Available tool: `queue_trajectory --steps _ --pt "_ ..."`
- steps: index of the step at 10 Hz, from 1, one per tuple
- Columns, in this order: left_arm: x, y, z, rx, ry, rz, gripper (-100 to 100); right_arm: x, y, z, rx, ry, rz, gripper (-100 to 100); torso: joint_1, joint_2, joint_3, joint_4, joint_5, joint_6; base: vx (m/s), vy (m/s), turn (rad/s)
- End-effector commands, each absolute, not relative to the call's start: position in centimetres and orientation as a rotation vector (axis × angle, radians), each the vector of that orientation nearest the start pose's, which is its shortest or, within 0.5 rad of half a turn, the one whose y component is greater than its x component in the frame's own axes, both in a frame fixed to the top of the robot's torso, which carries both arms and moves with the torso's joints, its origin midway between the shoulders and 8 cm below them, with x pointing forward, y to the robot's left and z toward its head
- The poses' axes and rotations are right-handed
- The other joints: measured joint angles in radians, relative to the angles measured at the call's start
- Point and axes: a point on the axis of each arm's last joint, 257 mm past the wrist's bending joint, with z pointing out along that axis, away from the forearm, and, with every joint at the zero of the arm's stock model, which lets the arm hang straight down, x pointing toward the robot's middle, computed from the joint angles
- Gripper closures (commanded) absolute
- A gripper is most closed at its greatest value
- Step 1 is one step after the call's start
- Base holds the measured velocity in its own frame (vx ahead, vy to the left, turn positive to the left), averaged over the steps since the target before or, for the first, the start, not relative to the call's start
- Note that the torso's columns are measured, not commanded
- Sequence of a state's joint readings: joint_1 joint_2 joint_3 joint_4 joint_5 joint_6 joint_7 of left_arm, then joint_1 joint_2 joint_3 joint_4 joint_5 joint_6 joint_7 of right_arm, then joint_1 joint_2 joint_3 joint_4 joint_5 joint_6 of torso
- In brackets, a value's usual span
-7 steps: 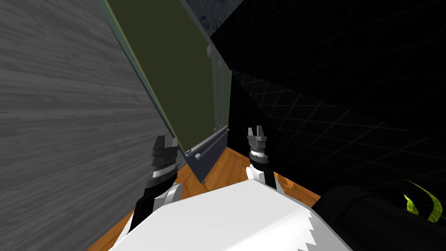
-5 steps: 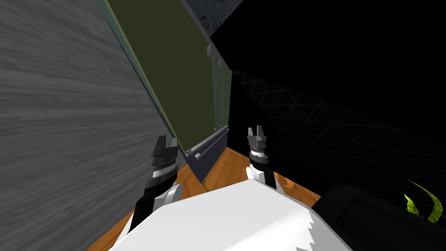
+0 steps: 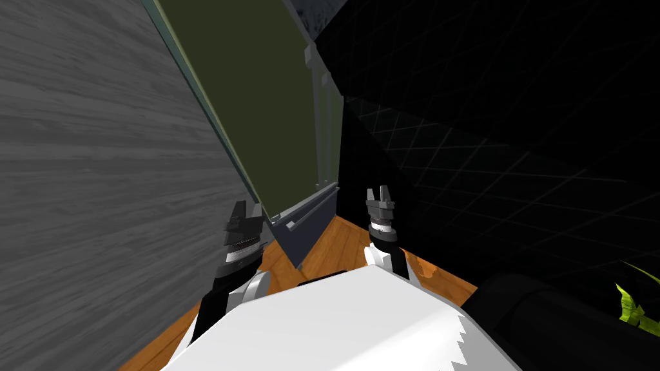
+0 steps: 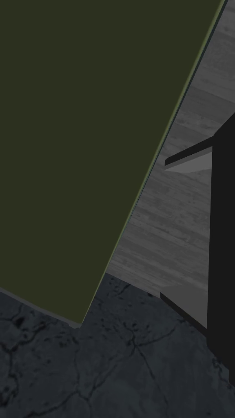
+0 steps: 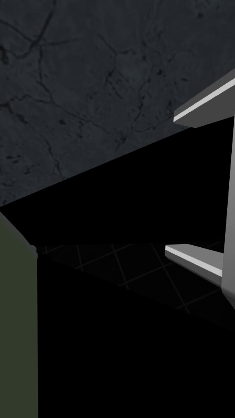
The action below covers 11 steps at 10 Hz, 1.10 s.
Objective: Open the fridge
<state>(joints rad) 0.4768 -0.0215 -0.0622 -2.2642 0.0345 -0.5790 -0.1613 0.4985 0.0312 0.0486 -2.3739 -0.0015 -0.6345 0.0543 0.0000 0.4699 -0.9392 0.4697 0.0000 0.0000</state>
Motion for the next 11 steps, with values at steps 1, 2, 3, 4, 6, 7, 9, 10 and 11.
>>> queue_trajectory --steps 1,2,3,4,6,7,9,10,11 --pt "33.6 26.2 3.9 -0.581 0.551 -1.258 0 29.8 -26.1 8.7 0.485 0.431 1.341 0 0.000 0.074 -0.148 0.074 0.000 0.000 0.000 0.000 0.000" --pt "33.6 26.2 3.9 -0.581 0.551 -1.258 0 29.8 -26.1 8.7 0.485 0.431 1.341 0 0.000 0.148 -0.295 0.148 0.000 0.000 0.000 0.000 0.000" --pt "33.9 25.9 3.5 -0.560 0.588 -1.259 -100 29.8 -26.1 8.7 0.485 0.431 1.341 0 0.000 0.221 -0.443 0.221 0.000 0.000 0.013 -0.008 0.023" --pt "34.1 25.8 3.1 -0.548 0.614 -1.258 -100 29.8 -26.1 8.7 0.485 0.431 1.341 0 0.000 0.255 -0.512 0.254 0.000 0.000 0.024 -0.019 0.036" --pt "34.6 25.8 2.0 -0.535 0.664 -1.253 -100 29.8 -26.1 8.7 0.486 0.431 1.341 0 -0.001 0.266 -0.537 0.267 0.000 0.000 0.043 -0.035 0.042" --pt "34.9 26.0 1.3 -0.535 0.687 -1.249 -100 29.8 -26.1 8.7 0.486 0.431 1.341 0 -0.001 0.266 -0.538 0.267 0.000 0.000 0.058 -0.037 0.049" --pt "35.8 27.0 -1.0 -0.558 0.743 -1.230 -100 29.8 -26.1 8.7 0.486 0.431 1.341 0 -0.001 0.268 -0.537 0.268 0.000 0.000 0.066 -0.066 0.089" --pt "36.1 27.4 -1.8 -0.572 0.758 -1.223 -100 29.8 -26.1 8.7 0.486 0.431 1.341 0 -0.002 0.267 -0.537 0.268 0.000 0.000 0.101 -0.103 0.117" --pt "36.7 28.5 -3.5 -0.605 0.782 -1.206 -100 29.8 -26.1 8.7 0.486 0.431 1.341 0 -0.002 0.266 -0.538 0.268 -0.001 0.000 0.104 -0.089 0.123"
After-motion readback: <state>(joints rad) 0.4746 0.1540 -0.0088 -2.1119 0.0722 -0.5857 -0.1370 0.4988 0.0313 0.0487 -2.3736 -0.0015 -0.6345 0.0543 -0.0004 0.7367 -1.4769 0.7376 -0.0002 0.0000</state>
